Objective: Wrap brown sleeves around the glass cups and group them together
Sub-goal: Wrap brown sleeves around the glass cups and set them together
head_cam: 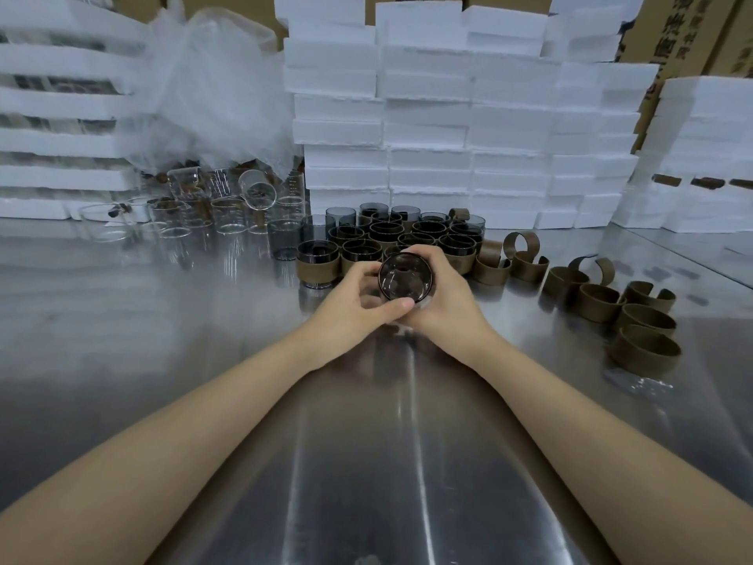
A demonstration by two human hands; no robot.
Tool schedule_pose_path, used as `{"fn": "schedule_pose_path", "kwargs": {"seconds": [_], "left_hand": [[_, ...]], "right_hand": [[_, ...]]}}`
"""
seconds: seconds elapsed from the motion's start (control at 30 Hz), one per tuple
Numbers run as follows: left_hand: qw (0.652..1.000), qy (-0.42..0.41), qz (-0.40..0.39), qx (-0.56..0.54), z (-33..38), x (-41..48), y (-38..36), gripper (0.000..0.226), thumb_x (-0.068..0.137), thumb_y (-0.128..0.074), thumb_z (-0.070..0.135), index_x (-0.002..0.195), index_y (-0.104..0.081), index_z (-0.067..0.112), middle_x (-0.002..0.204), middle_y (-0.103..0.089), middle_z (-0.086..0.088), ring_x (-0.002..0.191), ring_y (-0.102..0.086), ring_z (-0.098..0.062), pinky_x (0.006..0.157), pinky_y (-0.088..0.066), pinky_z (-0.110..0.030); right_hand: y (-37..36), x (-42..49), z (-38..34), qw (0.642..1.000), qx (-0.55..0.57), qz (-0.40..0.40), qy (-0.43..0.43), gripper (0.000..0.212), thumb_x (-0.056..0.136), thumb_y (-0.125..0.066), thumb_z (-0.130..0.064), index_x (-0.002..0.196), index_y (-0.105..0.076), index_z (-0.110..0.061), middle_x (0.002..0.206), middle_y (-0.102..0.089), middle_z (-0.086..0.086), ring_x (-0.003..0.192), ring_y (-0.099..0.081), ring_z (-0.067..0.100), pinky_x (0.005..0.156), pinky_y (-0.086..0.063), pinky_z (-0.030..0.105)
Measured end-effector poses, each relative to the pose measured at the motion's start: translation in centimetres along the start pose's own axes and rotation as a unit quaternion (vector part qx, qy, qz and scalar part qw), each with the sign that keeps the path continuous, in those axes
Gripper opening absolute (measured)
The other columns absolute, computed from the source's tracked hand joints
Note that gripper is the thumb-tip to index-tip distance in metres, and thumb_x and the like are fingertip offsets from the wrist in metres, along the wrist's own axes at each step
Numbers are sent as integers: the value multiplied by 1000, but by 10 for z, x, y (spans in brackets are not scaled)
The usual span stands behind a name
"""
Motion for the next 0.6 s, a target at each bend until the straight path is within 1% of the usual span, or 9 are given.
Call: {"fn": "schedule_pose_path", "kwargs": {"seconds": [0.03, 0.07, 0.17, 0.33, 0.43, 0.53, 0.6], "left_hand": [[1000, -1, 0, -16, 0, 0, 2, 49, 80, -80, 27, 119, -50, 30, 117, -65, 7, 95, -68, -3, 83, -53, -20], [1000, 1, -1, -26, -1, -1, 3, 51, 78, -81, 27, 119, -52, 30, 118, -66, 5, 96, -68, -5, 83, -53, -20], [1000, 10, -1, -26, -2, -1, 5, 54, 76, -82, 24, 123, -55, 28, 120, -66, 4, 103, -68, -10, 92, -51, -23], [999, 6, -9, -40, 1, -1, 6, 48, 81, -78, 13, 122, -60, 31, 119, -68, 6, 103, -68, -7, 91, -52, -22], [999, 11, -13, -41, 1, -1, 6, 47, 84, -74, 7, 126, -60, 25, 117, -69, 4, 104, -66, -8, 92, -52, -24], [998, 13, -18, -52, 3, -2, 5, 44, 87, -67, 1, 126, -62, 21, 118, -70, 1, 113, -63, -13, 99, -51, -33], [996, 14, -36, -76, 4, -3, 3, 42, 90, -62, -2, 125, -63, 21, 118, -70, 1, 113, -63, -13, 94, -53, -31]], "right_hand": [[-2, 0, 0, 1000, 3, -3, -1, 69, 62, -86, -6, 107, -45, -40, 104, -61, -13, 92, -59, -6, 79, -43, 7], [-4, 0, 1, 1000, 7, -8, -4, 70, 62, -85, -6, 109, -45, -39, 104, -61, -14, 91, -58, -7, 78, -42, 7], [-8, 0, 6, 999, 12, -23, -20, 71, 64, -85, -5, 117, -46, -31, 107, -60, -16, 93, -56, -13, 79, -42, 6], [-6, 1, 12, 999, 3, -29, -44, 68, 62, -88, -7, 113, -53, -34, 105, -62, -21, 94, -57, -16, 81, -41, 4], [-6, 1, 15, 998, 9, -39, -55, 68, 60, -89, -7, 114, -55, -30, 103, -64, -21, 92, -58, -17, 77, -41, 2], [-6, 1, 14, 998, 8, -41, -56, 69, 59, -89, -5, 116, -56, -26, 104, -65, -18, 93, -59, -14, 79, -42, 3], [-6, 2, 14, 997, 8, -42, -57, 71, 58, -89, -2, 118, -57, -23, 107, -65, -14, 96, -60, -8, 82, -43, 6]]}}
Point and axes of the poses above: each hand's wrist, its own x-axis towards the middle knuckle, its own y-axis out of the back of the hand, z = x × y, the point moved 5 cm from there along x, towards the middle knuckle
